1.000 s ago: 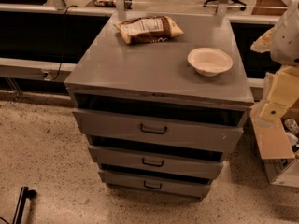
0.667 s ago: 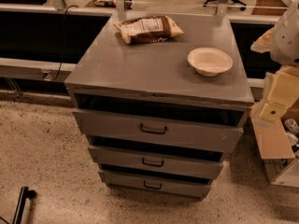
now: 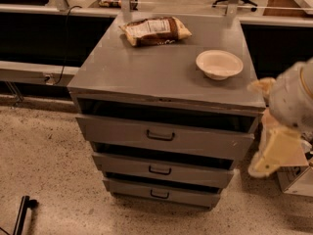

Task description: Open middle drawer

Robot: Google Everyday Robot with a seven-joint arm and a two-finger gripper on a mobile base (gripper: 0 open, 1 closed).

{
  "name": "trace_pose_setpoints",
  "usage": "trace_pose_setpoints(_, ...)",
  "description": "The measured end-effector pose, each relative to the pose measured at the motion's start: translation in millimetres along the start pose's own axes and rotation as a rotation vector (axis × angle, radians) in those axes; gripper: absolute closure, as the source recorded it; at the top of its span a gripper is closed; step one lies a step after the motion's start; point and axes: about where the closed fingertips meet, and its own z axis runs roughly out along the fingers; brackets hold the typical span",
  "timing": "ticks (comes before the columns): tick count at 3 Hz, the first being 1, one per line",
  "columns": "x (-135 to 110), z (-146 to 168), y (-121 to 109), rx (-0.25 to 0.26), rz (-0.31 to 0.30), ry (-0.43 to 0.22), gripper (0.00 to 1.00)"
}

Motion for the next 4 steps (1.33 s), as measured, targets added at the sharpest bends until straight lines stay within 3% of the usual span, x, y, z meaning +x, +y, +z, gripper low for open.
trace_pose_setpoints(1,22,19,19,0.009,0.059,-0.034,0.0)
trace_pose_setpoints(2,4,12,13,-0.006,-0.009,-0.042,0.0)
trace_pose_setpoints(3,10,55,24,-0.06,-0.054,-0.088,0.0)
trace_pose_setpoints(4,53,156,66,-0.136,-0.028,-0.137,0.0)
